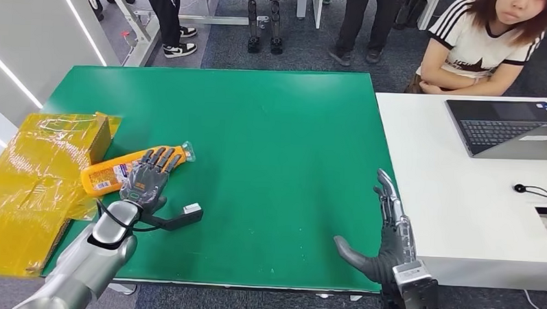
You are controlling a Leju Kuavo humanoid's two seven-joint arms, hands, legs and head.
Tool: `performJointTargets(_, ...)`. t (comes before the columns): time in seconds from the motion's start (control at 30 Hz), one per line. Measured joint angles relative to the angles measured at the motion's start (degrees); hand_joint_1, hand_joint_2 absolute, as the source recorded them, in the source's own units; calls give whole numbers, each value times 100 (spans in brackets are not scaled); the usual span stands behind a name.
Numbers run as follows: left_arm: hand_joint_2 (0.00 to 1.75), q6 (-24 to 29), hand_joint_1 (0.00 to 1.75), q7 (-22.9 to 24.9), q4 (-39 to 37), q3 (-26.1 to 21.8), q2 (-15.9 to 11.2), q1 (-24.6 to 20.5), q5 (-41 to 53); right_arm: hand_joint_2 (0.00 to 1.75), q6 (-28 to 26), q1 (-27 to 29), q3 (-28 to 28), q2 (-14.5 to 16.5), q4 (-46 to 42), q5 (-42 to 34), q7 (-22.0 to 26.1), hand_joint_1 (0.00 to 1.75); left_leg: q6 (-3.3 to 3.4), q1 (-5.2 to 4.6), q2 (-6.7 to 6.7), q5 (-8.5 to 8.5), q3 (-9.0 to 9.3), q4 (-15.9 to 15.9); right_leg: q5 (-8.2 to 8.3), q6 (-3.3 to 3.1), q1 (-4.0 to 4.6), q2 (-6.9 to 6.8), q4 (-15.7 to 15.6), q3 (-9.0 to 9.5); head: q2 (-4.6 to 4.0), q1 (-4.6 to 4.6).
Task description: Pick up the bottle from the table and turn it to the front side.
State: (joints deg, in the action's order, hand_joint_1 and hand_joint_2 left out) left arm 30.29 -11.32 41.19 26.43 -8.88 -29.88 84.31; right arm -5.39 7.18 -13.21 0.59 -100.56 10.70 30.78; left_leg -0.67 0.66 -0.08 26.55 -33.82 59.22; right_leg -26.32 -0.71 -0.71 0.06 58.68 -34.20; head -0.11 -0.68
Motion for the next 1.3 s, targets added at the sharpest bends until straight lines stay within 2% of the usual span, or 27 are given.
performJointTargets(0.13, 175, 82, 0, -89, -44, -15, 90, -6, -248, 175, -23, 25, 6, 2, -14, -38, -36, 0, 0, 0, -1, 0, 0, 0, 0, 0, 0, -1, 0, -1, 0, 0)
performJointTargets(0.27, 175, 395, 0, -530, -20, -170, 337, 25, -1110, 175, 2, 101, 33, 25, -70, 8, -98, 0, 0, -1, -3, 0, -1, 0, 0, 0, 0, -2, 0, -1, 0, 1)
performJointTargets(0.37, 175, 615, 0, -1255, 316, -366, 655, 201, -2520, 175, -23, 183, 73, 70, -118, 21, -111, 0, 1, -3, -4, 0, -4, 1, 0, 0, -1, -3, -1, 0, 0, 0)
performJointTargets(0.5, 175, 449, 0, -2419, 1347, -492, 1108, 638, -4955, 175, -90, 217, 86, 96, -128, -124, -55, 0, 3, -4, 1, 3, -7, 1, 0, 1, -2, 1, -5, -1, 0, 1)
performJointTargets(0.6, 175, 448, 0, -2809, 2249, -410, 1393, 1020, -6084, 175, -105, 194, 33, 154, -44, -246, 21, 0, 5, -3, 1, 4, -8, 1, -1, 2, -2, -1, -7, -2, 0, 1)
performJointTargets(0.7, 175, 192, 0, -2781, 2883, -138, 1612, 1298, -6793, 175, -116, 145, -84, 255, 97, -316, 46, 0, 6, -2, -1, 5, -9, 0, -2, 3, -3, -5, -8, -2, 0, 0)
performJointTargets(0.77, 175, -340, 0, -2630, 3139, 64, 1713, 1423, -7286, 175, -134, 128, -172, 305, 195, -387, 76, 0, 5, -1, -1, 5, -9, 0, -2, 3, -2, -6, -7, -2, 0, 0)
performJointTargets(0.87, 175, -1072, 0, -2501, 3286, 278, 1795, 1583, -7815, 175, -211, 133, -300, 342, 316, -503, 139, 0, 4, -1, 1, 4, -7, -1, -2, 2, -2, -2, -5, -3, 0, 0)
performJointTargets(1.0, 175, -1595, 0, -2480, 3295, 381, 1817, 1796, -8099, 175, -355, 179, -454, 380, 494, -682, 193, 0, 4, 0, 2, 4, -7, -1, -2, 2, -2, -1, -5, -4, 0, 0)
performJointTargets(1.13, 175, -1918, 0, -2363, 3287, 383, 1838, 1922, -8324, 175, -458, 264, -532, 440, 611, -766, 203, 0, 4, -1, 1, 4, -9, -1, -2, 2, -1, -3, -5, -5, 0, 1)
performJointTargets(1.3, 175, -2000, 0, -2337, 3256, 380, 1855, 1967, -8351, 175, -505, 385, -566, 460, 631, -783, 207, 0, 4, -2, 1, 4, -11, -1, -3, 2, -1, -3, -5, -5, 0, 0)
